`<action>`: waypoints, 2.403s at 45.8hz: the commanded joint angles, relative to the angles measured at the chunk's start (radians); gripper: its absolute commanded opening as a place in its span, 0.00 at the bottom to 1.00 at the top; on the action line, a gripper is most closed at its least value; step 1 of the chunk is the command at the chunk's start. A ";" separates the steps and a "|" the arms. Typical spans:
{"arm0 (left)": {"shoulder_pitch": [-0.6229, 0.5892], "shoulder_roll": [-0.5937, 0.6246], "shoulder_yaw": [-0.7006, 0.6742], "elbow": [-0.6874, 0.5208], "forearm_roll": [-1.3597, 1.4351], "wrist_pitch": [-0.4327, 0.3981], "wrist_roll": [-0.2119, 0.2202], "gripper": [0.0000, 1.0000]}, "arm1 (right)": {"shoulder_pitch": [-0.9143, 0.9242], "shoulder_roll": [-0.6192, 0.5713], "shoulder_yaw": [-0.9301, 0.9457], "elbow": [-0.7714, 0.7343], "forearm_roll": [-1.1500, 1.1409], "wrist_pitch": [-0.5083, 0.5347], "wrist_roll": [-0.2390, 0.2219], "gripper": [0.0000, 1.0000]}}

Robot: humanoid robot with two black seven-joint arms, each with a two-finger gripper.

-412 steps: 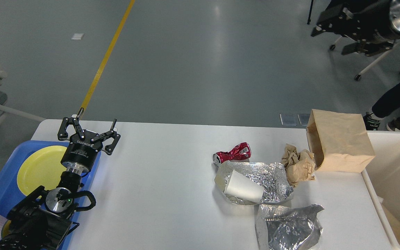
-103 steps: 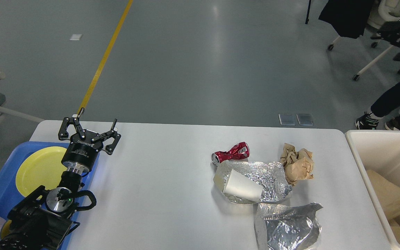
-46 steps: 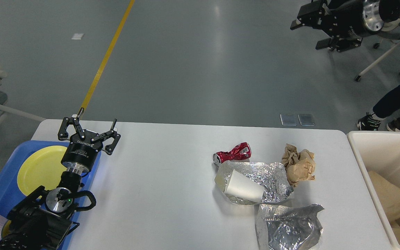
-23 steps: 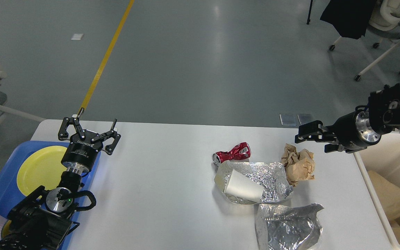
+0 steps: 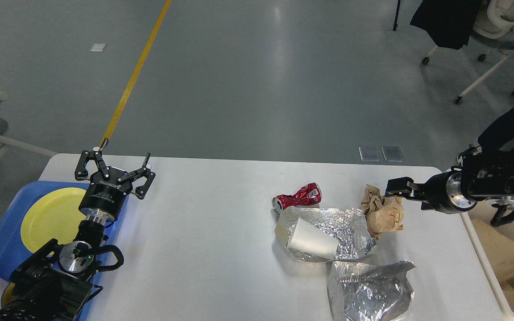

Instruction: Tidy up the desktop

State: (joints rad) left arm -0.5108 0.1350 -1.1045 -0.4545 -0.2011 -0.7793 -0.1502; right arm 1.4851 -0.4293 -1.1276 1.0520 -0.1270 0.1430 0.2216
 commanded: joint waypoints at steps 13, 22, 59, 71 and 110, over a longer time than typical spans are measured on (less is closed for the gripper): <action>0.000 0.000 0.000 0.000 0.000 0.000 0.000 1.00 | -0.279 0.106 0.008 -0.260 0.125 -0.032 0.005 1.00; 0.000 0.000 0.000 0.000 0.000 0.000 0.000 1.00 | -0.327 0.150 0.066 -0.265 0.276 -0.080 0.007 1.00; 0.000 0.000 0.000 0.000 -0.001 0.000 0.000 1.00 | -0.339 0.169 0.084 -0.257 0.297 -0.168 0.044 0.00; 0.000 0.000 0.000 0.000 0.000 0.000 0.000 1.00 | -0.318 0.144 0.075 -0.270 0.294 -0.166 0.044 0.00; 0.000 0.000 0.000 -0.001 0.000 0.000 0.000 1.00 | 0.764 0.001 -0.043 0.500 -0.344 0.340 0.200 0.00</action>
State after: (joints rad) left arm -0.5109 0.1351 -1.1045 -0.4546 -0.2011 -0.7793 -0.1503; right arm 2.1414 -0.4271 -1.1716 1.3275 -0.3924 0.4253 0.4210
